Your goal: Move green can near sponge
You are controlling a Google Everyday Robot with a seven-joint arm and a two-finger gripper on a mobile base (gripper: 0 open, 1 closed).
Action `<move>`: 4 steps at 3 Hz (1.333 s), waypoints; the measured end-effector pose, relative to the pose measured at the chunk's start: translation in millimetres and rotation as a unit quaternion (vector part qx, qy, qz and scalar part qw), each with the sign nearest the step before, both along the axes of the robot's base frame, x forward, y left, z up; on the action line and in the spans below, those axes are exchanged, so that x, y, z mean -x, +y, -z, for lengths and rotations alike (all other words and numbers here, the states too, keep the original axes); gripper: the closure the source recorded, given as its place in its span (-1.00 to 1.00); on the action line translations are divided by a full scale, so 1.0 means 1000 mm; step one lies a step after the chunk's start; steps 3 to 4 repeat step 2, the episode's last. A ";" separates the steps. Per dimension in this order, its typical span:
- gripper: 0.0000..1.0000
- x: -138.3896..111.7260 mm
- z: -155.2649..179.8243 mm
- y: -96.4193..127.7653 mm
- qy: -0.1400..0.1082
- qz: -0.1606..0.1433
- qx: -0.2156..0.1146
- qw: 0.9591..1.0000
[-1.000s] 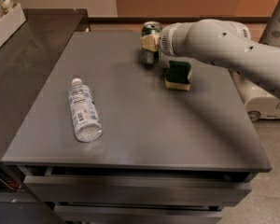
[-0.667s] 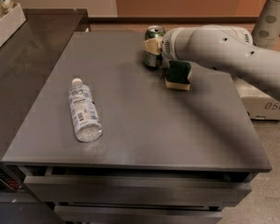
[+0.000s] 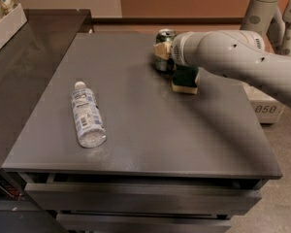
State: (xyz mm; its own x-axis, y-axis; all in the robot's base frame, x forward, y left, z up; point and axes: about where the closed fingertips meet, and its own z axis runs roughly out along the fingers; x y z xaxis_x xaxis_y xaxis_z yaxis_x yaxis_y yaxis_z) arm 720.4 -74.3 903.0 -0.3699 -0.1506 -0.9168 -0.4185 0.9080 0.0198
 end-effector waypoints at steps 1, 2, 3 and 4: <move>-1.00 0.000 -0.001 0.002 -0.001 -0.001 0.000 1.000; -1.00 0.000 -0.001 0.002 -0.001 -0.001 0.000 1.000; -1.00 0.000 -0.001 0.002 -0.001 -0.001 0.000 1.000; -1.00 0.000 -0.001 0.002 -0.001 -0.001 0.000 1.000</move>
Offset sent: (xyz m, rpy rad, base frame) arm -0.0003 0.0016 0.0010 0.0001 -0.0013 0.0022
